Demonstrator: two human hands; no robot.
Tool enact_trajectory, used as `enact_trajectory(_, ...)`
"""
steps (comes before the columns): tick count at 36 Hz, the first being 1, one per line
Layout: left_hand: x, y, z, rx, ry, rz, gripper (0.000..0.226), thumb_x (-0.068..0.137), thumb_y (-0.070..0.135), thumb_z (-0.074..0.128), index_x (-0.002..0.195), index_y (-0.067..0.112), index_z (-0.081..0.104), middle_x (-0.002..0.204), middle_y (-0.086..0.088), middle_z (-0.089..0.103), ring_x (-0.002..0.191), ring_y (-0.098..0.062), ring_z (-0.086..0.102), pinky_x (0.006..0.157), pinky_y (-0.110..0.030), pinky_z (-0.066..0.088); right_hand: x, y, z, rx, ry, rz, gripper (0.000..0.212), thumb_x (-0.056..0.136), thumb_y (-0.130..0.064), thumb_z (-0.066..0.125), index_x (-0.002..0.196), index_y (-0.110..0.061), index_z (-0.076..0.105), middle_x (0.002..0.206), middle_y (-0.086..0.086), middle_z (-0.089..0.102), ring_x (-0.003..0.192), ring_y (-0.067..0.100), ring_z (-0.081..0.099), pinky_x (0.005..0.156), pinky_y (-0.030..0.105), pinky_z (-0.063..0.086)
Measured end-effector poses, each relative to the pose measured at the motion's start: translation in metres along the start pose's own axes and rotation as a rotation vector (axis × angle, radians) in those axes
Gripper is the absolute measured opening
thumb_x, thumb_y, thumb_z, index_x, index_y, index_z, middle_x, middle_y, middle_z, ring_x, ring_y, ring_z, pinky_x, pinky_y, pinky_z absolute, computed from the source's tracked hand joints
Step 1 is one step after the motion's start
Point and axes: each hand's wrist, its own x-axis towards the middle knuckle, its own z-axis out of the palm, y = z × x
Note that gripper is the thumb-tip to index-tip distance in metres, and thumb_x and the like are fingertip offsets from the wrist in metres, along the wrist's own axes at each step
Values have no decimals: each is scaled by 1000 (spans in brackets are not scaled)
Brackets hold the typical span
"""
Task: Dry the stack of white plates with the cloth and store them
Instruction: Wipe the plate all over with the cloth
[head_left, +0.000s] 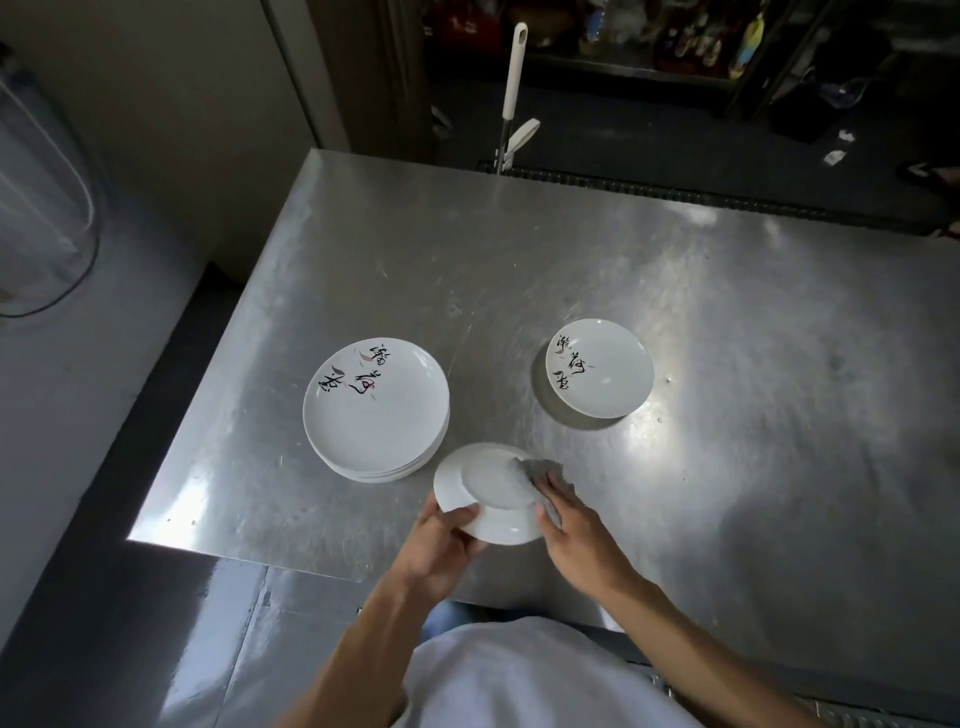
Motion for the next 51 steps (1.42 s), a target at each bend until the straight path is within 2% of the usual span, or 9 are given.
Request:
enact_trajectory(3,-1,4,6,-20,-38,-11,54,88,-9,55,141,2,53,135,-25,63,115,-35,68,79,-41,62,-18,-4,9,-100,89,-217,50,105,-29,50,153,-16,41,163,-4,23,152,9,15,120,14,14)
enact_trajectory(12,-1,12,39,9,-40,-95,56,84,2,67,136,-13,52,115,-24,71,102,-29,74,74,-33,62,-12,-12,-26,-444,310,-636,54,83,-5,69,136,-8,61,134,6,65,120,22,64,100,39,53)
enact_trajectory(17,0,18,45,292,83,-67,44,94,55,66,115,16,70,102,-2,74,84,-18,70,66,-31,58,-4,-26,-51,-103,434,-282,27,94,-14,67,120,-22,70,100,-8,76,80,7,70,71,18,53)
enact_trajectory(22,9,17,44,617,310,202,17,96,25,68,99,17,53,95,-5,59,77,-16,53,64,-29,47,0,-28,-70,396,376,126,14,92,-29,71,106,-27,73,84,-1,75,59,24,70,40,13,39)
enact_trajectory(27,11,14,54,746,241,307,29,97,18,65,121,29,53,103,-9,62,90,-18,63,74,-33,52,2,-22,-85,548,386,232,14,89,-29,72,104,-28,73,84,5,77,67,40,70,37,16,35)
enact_trajectory(33,18,15,68,891,178,317,28,97,6,59,118,25,60,106,-5,68,102,-27,68,84,-51,62,5,-2,-103,699,393,277,10,83,-36,78,91,-33,73,62,8,72,34,45,57,35,22,30)
enact_trajectory(42,24,4,103,575,140,167,21,100,-2,57,115,13,55,119,-13,64,95,-31,69,64,-36,61,8,15,-123,774,308,221,33,87,-39,73,120,-34,69,85,6,78,41,39,64,34,20,28)
enact_trajectory(45,32,-4,118,425,204,127,26,99,-5,54,120,10,49,128,-16,61,102,-35,69,68,-39,62,10,18,-111,778,381,293,15,86,-27,77,101,-24,76,83,4,78,39,21,61,34,21,36)
enact_trajectory(51,59,-13,151,291,300,84,40,98,-11,52,132,5,39,139,-21,49,118,-42,62,65,-34,64,25,11,-94,852,353,400,23,80,-38,78,85,-17,70,76,10,75,66,46,66,56,50,46)
